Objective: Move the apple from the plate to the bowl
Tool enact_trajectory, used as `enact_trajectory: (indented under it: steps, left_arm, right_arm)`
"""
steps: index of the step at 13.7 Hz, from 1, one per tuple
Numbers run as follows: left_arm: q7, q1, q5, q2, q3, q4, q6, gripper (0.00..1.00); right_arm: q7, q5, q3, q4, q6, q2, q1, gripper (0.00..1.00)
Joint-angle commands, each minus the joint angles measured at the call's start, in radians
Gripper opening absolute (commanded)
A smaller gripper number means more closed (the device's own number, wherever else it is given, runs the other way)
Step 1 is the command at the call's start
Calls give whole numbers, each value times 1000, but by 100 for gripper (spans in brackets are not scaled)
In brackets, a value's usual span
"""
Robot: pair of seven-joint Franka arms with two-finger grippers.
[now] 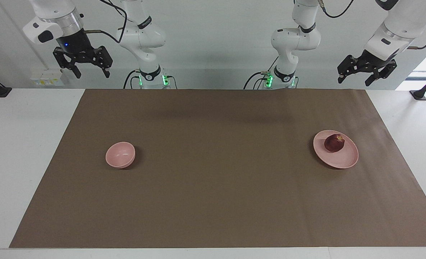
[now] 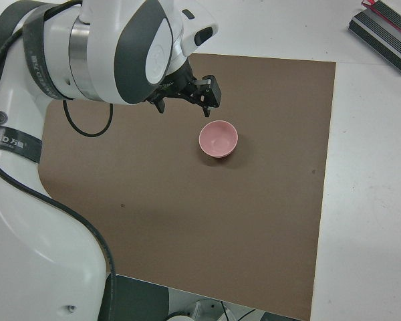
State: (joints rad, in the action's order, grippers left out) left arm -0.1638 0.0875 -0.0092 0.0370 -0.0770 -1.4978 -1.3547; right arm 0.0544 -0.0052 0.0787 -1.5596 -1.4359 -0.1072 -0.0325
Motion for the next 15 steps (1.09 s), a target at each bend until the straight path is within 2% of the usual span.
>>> enact_trajectory:
  steps: [1, 15]
  left_arm:
    - [9, 12, 3, 4, -4, 8, 23, 100]
    - [4, -2, 2, 4, -4, 8, 3, 100]
  right_arm:
    - [-19, -1, -4, -14, -12, -9, 9, 100]
    - [-19, -1, -4, -16, -12, -11, 9, 100]
